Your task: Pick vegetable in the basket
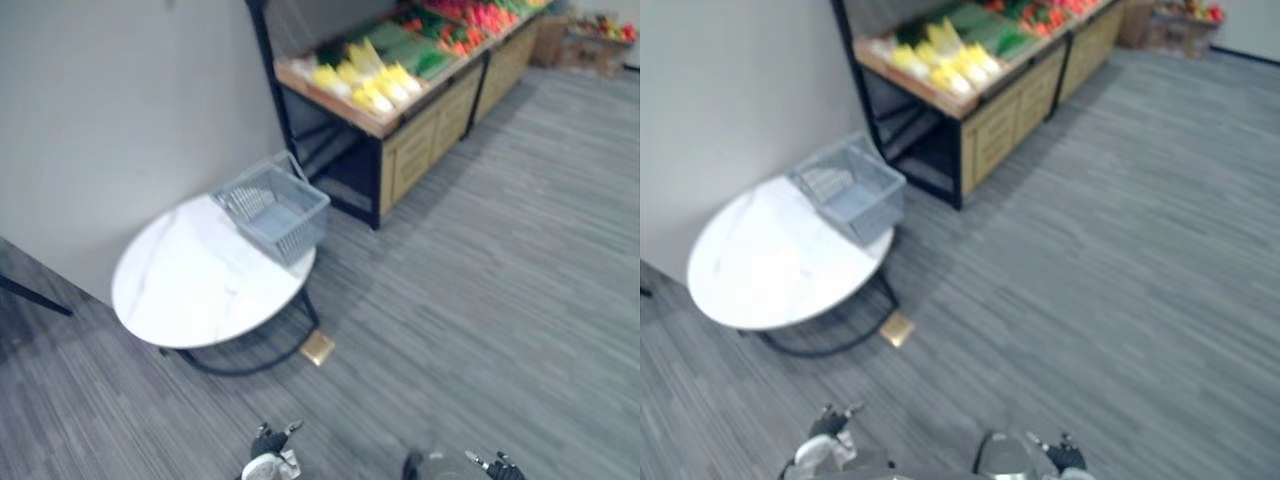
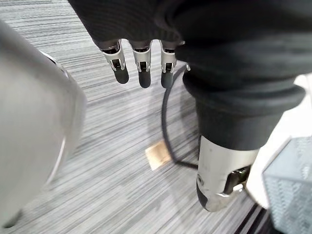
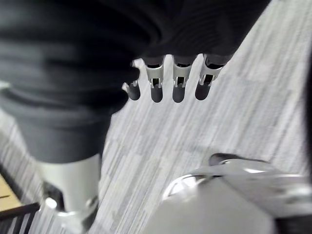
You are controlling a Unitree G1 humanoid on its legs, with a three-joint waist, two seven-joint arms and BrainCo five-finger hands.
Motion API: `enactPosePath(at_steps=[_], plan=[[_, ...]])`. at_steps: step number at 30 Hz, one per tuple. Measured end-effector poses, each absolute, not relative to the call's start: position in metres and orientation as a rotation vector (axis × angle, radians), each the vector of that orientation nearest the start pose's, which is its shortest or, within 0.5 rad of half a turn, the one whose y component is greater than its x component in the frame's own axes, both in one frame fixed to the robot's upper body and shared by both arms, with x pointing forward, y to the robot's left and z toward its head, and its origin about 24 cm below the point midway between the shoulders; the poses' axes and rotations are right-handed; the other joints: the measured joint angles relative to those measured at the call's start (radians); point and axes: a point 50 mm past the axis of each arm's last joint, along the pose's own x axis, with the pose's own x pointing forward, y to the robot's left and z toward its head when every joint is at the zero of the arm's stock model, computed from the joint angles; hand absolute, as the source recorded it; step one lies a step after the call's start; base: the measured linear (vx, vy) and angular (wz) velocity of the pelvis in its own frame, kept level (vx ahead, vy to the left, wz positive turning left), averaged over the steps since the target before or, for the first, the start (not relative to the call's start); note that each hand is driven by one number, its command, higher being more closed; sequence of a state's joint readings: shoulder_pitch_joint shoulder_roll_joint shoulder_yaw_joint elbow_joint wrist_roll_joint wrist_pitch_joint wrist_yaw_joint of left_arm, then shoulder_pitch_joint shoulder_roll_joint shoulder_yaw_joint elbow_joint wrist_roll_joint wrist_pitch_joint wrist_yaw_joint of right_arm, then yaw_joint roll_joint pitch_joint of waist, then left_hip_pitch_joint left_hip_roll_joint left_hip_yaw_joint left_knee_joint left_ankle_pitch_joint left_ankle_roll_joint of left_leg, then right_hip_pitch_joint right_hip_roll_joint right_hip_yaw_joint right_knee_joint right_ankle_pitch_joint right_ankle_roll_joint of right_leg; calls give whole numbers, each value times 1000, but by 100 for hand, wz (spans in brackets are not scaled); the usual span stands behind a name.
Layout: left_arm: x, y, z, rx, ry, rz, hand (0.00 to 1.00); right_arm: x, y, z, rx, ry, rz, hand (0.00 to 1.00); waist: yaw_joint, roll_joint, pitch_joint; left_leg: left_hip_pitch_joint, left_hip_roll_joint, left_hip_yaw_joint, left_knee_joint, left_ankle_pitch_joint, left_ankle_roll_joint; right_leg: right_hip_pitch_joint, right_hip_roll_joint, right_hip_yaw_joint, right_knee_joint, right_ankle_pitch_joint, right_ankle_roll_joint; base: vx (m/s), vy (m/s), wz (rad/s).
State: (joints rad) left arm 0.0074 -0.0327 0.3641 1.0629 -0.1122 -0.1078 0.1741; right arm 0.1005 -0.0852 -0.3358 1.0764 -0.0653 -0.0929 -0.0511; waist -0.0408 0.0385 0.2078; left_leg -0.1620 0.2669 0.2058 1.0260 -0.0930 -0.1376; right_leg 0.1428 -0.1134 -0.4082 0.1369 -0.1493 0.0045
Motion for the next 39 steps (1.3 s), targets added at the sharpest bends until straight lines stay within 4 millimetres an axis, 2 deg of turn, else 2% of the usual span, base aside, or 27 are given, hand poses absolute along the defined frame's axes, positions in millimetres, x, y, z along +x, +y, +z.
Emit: enactPosePath(at_steps=[2, 3, 5, 6, 7, 8, 9, 10, 11, 13, 14, 15, 16, 17, 18, 20, 23, 25, 26, 27, 28, 29, 31, 32, 34, 36, 39], plan=[[111, 196, -156, -218, 981, 566, 0, 77, -230, -159, -3, 1077, -401, 0, 19, 5, 0, -73, -5, 60, -129, -42, 29, 46, -12, -29, -32, -7, 29, 285, 23, 35], [104, 199, -157, -233, 984, 596, 0, 77, -231, -158, -4, 1076, -407, 0, 23, 3, -1, -101, -27, 88, -281, -44, 39, 64, -23, -41, -52, -10, 48, 314, 123, 28], [99, 201, -158, -247, 988, 620, 0, 78, -231, -158, -6, 1073, -409, 0, 24, 2, -1, -102, -66, 113, -573, -16, 75, 96, -39, -61, -71, -23, 83, 409, 207, 28], [96, 201, -159, -268, 995, 642, 0, 78, -231, -158, -8, 1073, -405, 0, 24, 3, -2, -87, -85, 116, -778, 27, 92, 125, -52, -75, -69, -44, 117, 425, 256, 26], [95, 201, -159, -276, 996, 651, 0, 78, -230, -158, -13, 1075, -400, 0, 25, 4, -3, -88, -85, 116, -828, 36, 97, 133, -57, -77, -66, -54, 133, 518, 341, 29], [94, 203, -159, -286, 990, 667, 0, 77, -228, -159, -24, 1080, -382, 0, 36, -7, -10, -88, -92, 136, -843, 125, 107, 149, -77, -78, -56, -75, 152, 341, 239, 15], [94, 204, -159, -289, 990, 673, 0, 77, -227, -159, -26, 1081, -372, 0, 43, -10, -24, -84, -109, 150, -842, 151, 131, 155, -95, -72, -54, -82, 149, 530, 328, 18], [93, 210, -158, -274, 988, 680, 0, 78, -221, -160, -6, 1083, -365, 0, 48, -52, -41, -72, -160, 170, -837, 126, 150, 142, -143, -23, -19, -65, 121, 449, 269, 16], [91, 214, -158, -265, 994, 684, 0, 80, -219, -160, 3, 1077, -360, 0, 48, -59, -46, -67, -176, 167, -835, 112, 158, 124, -161, 11, 20, -48, 106, 551, 353, 27], [84, 221, -160, -239, 1029, 689, 0, 79, -215, -162, 26, 1085, -354, 0, 46, -85, -56, -9, -224, 163, -838, 60, 170, 48, -230, 124, 261, 21, 115, 415, 279, 25], [78, 225, -161, -197, 1059, 668, 0, 80, -215, -163, 30, 1093, -349, 0, 47, -90, -54, 51, -241, 158, -845, 27, 175, -26, -267, 173, 470, 127, 98, 361, 204, 13], [74, 227, -161, -173, 1078, 652, 0, 81, -215, -162, 27, 1090, -346, 0, 44, -87, -52, 82, -244, 153, -848, 12, 177, -68, -278, 194, 584, 162, 89, 514, 250, 23], [67, 228, -163, -125, 1115, 618, 0, 80, -217, -162, 25, 1090, -348, 0, 28, -77, -46, 144, -246, 129, -851, -14, 181, -130, -284, 200, 780, 167, 86, 414, 180, 38], [64, 228, -164, -104, 1133, 600, 0, 79, -217, -162, 22, 1092, -350, 0, 18, -76, -45, 194, -247, 113, -862, -26, 179, -165, -281, 188, 873, 151, 75, 543, 186, 51], [60, 228, -165, -85, 1148, 586, 0, 78, -217, -162, 22, 1095, -351, 0, 16, -77, -46, 253, -249, 108, -892, -32, 173, -212, -273, 166, 913, 85, 78, 295, 82, 41], [63, 227, -164, -76, 1142, 572, 0, 79, -218, -162, 23, 1092, -353, 0, 14, -75, -45, 297, -253, 80, -928, -31, 171, -278, -265, 109, 835, 19, 85, 361, 8, 56], [68, 226, -164, -80, 1131, 568, 0, 78, -217, -163, 41, 1092, -367, 0, 15, -73, -45, 334, -253, 23, -952, -38, 152, -310, -241, 91, 545, 6, 86, 346, -95, 63], [69, 226, -163, -91, 1124, 580, 0, 77, -215, -163, 45, 1096, -364, 0, 17, -75, -46, 343, -232, -25, -949, -63, 110, -296, -196, 170, 227, 35, 108, 297, -242, 54], [68, 226, -163, -98, 1123, 589, 0, 77, -214, -163, 45, 1098, -362, 0, 19, -76, -47, 342, -225, -34, -945, -71, 96, -295, -189, 193, 166, 58, 105, 328, -415, 45], [64, 227, -164, -125, 1126, 623, 0, 75, -213, -164, 39, 1104, -351, 0, 24, -81, -50, 340, -202, -54, -929, -99, 59, -296, -185, 231, 60, 108, 104, 283, -395, 28], [61, 228, -164, -132, 1128, 637, 0, 74, -212, -164, 34, 1108, -341, 0, 24, -88, -55, 340, -191, -58, -923, -112, 42, -295, -185, 246, 35, 117, 106, 349, -528, 25], [52, 229, -165, -153, 1140, 673, 0, 73, -208, -165, 23, 1115, -314, 0, 30, -101, -70, 353, -157, -73, -917, -136, -2, -297, -172, 227, 47, 219, 145, 319, -487, 21], [46, 219, -168, -194, 1163, 685, 0, 74, -219, -163, -14, 1111, -313, 0, 23, -54, -84, 360, -87, -82, -942, -116, -23, -303, -113, 178, 90, 159, 115, 343, -456, 31], [44, 212, -170, -218, 1171, 686, 0, 74, -223, -162, -33, 1112, -305, 0, 26, -34, -95, 371, -55, -77, -974, -69, -43, -314, -86, 160, 119, 124, 97, 286, -305, 27], [40, 209, -171, -246, 1181, 708, 0, 74, -225, -162, -59, 1119, -275, 0, 39, -20, -99, 393, -29, -79, -1008, 15, -58, -295, -59, 140, 127, 102, 73, 323, -382, 15], [37, 210, -171, -256, 1183, 724, 0, 75, -223, -163, -67, 1132, -242, 0, 43, -20, -99, 381, -12, -87, -968, 59, -51, -258, -45, 117, 119, 83, 53, 215, -307, 23], [39, 214, -170, -246, 1176, 715, 0, 76, -221, -163, -81, 1133, -219, 0, 18, -41, -92, 294, -7, -94, -835, 135, -27, -173, -67, 25, 84, 61, 42, 157, -254, 82]])
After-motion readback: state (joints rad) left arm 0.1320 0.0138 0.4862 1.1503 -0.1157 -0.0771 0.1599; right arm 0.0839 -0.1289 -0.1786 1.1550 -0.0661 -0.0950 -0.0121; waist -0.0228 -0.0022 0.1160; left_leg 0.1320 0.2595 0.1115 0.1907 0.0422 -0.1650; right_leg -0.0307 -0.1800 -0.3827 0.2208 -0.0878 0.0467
